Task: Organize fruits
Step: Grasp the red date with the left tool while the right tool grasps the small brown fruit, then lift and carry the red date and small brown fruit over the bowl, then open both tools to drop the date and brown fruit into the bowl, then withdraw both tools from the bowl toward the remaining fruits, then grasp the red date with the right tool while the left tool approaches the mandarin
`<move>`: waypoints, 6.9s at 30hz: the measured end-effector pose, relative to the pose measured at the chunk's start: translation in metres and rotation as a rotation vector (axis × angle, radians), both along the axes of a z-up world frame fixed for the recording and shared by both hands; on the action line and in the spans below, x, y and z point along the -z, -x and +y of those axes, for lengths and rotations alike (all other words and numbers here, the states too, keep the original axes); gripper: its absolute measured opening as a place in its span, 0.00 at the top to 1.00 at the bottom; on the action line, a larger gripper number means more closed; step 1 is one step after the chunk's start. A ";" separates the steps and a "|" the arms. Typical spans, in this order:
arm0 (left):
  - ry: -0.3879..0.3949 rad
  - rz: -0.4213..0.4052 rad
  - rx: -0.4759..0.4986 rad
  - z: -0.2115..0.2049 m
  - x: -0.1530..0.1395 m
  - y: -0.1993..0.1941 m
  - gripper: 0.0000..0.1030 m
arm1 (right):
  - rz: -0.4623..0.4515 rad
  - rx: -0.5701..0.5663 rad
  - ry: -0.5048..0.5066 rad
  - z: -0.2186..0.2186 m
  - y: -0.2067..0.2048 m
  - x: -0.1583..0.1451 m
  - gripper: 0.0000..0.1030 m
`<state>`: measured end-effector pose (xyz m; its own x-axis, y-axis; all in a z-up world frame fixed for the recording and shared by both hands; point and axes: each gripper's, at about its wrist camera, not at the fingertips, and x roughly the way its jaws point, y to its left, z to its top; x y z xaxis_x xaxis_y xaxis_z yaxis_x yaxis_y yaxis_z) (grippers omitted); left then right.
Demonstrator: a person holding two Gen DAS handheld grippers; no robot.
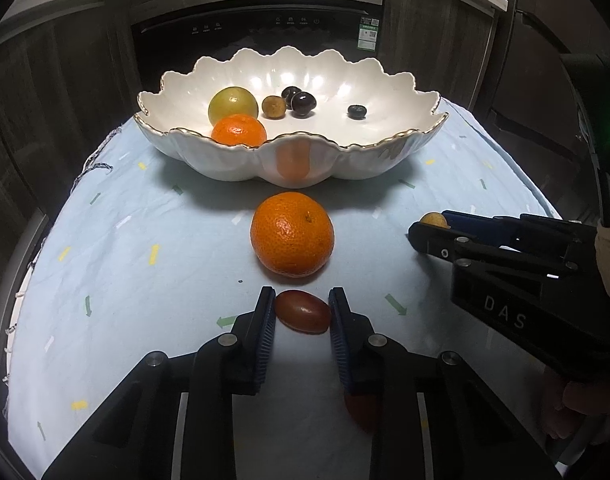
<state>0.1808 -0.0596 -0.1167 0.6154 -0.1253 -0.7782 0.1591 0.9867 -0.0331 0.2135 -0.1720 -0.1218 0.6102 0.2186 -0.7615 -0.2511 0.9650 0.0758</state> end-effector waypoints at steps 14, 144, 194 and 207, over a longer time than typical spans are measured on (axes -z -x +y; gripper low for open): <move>-0.031 -0.043 -0.029 0.006 -0.011 0.005 0.74 | -0.038 0.016 -0.001 -0.003 0.006 -0.012 0.75; -0.006 -0.193 0.043 0.051 -0.142 -0.047 0.20 | -0.157 0.169 0.112 0.020 0.006 -0.141 0.34; -0.046 -0.033 0.053 0.088 -0.044 0.028 0.19 | -0.046 0.024 0.145 0.082 0.102 -0.031 0.52; -0.039 0.002 0.042 0.089 -0.033 0.021 0.19 | 0.008 0.000 0.105 0.086 0.092 -0.010 0.69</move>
<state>0.1602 0.0292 -0.0834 0.6086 -0.1207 -0.7843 0.2002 0.9797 0.0046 0.1214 -0.0860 -0.1115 0.6042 0.1369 -0.7850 -0.2507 0.9678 -0.0242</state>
